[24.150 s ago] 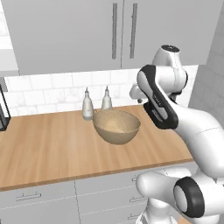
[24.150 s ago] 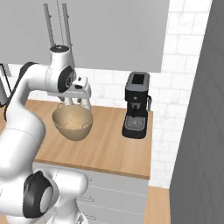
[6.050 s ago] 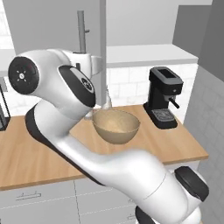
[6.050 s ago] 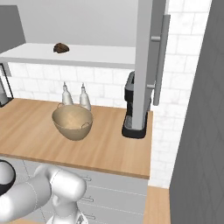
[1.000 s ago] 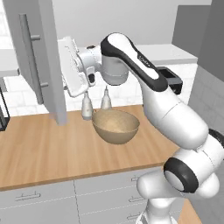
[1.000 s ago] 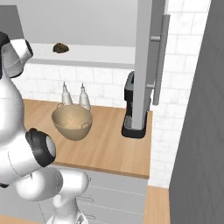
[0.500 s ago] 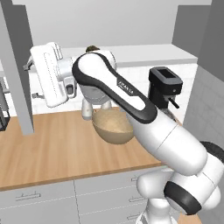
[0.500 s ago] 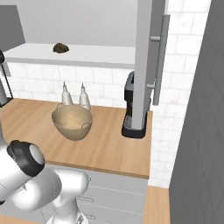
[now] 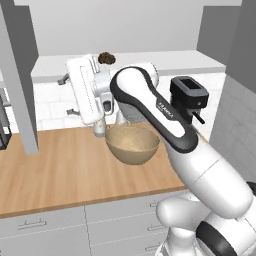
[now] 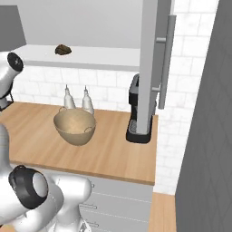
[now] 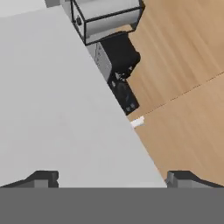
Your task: Open the cabinet, pick up the bread from the cabinet and place it in the basket. Then move the basket to the dining counter.
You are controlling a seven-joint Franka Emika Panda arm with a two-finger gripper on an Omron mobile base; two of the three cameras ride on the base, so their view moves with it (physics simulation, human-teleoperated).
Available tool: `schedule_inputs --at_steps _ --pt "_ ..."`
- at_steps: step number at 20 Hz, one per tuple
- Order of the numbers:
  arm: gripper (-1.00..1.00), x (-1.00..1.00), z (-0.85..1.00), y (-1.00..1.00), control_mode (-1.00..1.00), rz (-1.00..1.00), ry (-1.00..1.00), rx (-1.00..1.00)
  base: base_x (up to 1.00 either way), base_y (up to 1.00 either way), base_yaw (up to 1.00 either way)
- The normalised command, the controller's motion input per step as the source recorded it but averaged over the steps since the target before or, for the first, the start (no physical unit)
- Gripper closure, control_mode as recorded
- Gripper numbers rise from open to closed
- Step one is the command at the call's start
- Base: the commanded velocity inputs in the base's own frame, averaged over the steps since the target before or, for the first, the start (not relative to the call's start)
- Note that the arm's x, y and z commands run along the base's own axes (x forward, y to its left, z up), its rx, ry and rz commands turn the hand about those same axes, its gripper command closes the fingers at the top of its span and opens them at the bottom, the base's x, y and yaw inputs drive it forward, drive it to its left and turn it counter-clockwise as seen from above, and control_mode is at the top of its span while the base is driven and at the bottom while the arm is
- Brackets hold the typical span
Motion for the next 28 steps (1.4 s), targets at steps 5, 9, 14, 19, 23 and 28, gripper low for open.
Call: schedule_inputs --at_steps 5,9,14,19,23,28 --pt "-1.0 0.2 -1.0 -0.9 -1.0 0.06 -0.18 -0.34 0.0 0.0 0.0" --pt "-1.0 0.34 -0.84 -0.76 -1.0 0.07 -0.19 -0.61 0.0 0.0 0.0" --pt "-1.0 0.4 -0.05 -0.33 -1.0 0.11 -0.35 -0.26 0.0 0.0 0.0" --pt "-1.0 0.41 -0.06 -0.29 -1.0 0.14 -0.25 -0.44 0.0 0.0 0.0" --pt "-1.0 0.31 0.21 -0.15 -1.0 0.12 -0.31 -0.42 0.0 0.0 0.0" --pt "-1.0 0.21 0.45 -0.15 -1.0 0.09 -0.35 -0.37 0.0 0.0 0.0"
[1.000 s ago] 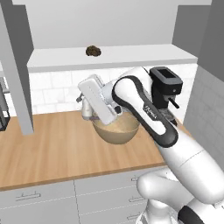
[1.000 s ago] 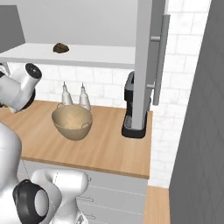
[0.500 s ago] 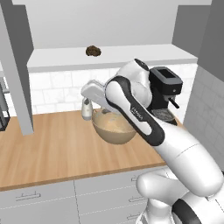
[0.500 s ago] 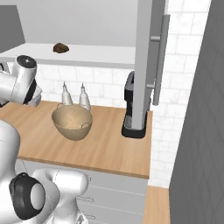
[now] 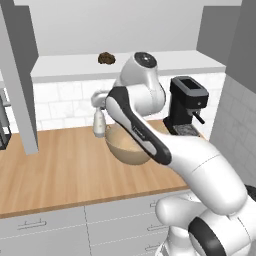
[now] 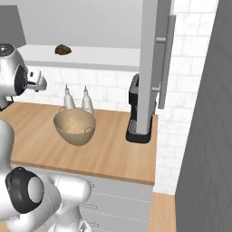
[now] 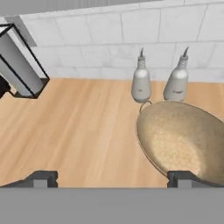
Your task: Open the cabinet, pick up the bread from the cabinet and place it in the basket. Then move the basket to the dining counter.
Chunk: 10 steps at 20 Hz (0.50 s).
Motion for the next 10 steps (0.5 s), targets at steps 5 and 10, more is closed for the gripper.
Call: schedule_inputs --at_steps 5,10 --pt "-1.0 0.16 0.34 -0.3 -1.0 0.04 -0.4 -0.31 0.0 0.0 0.0" --pt "-1.0 0.0 0.41 -0.25 -1.0 0.04 -0.53 -0.18 0.0 0.0 0.0"
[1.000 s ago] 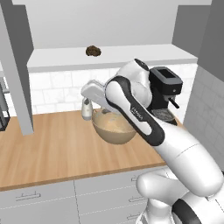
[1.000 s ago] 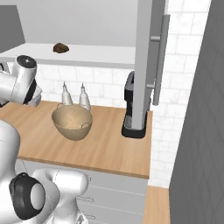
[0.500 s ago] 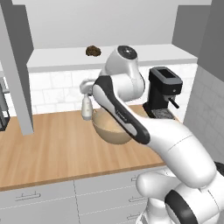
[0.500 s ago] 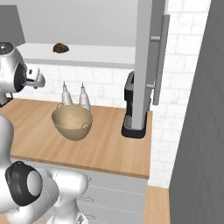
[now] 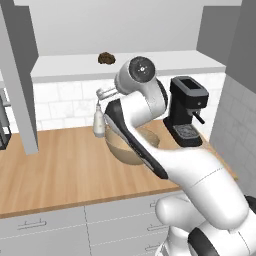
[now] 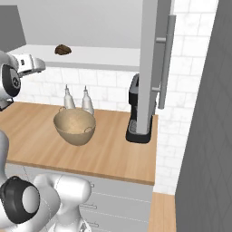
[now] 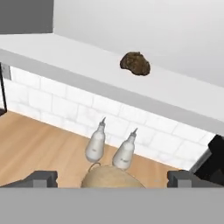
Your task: Open the cabinet, pick up the bread from the cabinet and place it in the basket. Then move the basket to the dining counter.
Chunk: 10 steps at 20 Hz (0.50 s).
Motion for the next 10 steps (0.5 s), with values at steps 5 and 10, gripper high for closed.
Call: schedule_inputs --at_steps 5,10 --pt "-1.0 -0.03 0.83 -0.31 -1.0 0.04 -0.14 0.0 0.0 0.0 0.0" --pt "-1.0 0.28 0.48 -0.37 -1.0 0.01 0.15 0.12 0.0 0.0 0.0"
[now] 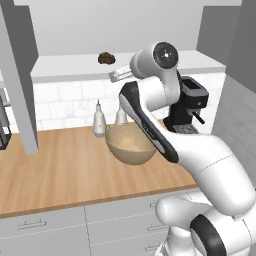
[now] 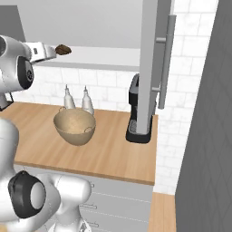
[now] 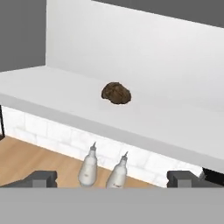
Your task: Open the cabinet, pick up the bread from the cabinet and place it in the basket. Then move the basket to the dining counter.
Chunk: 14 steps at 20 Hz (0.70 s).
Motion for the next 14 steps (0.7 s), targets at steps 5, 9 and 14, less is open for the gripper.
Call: schedule_inputs --at_steps 5,9,14 --pt "-1.0 0.57 0.01 -0.23 -1.0 0.0 0.06 0.18 0.0 0.0 0.0" --pt "-1.0 0.46 -0.01 0.0 -1.0 0.02 0.0 0.03 0.0 0.0 0.0" --pt "-1.0 0.59 0.0 0.0 -1.0 0.01 0.1 0.0 0.0 0.0 0.0"
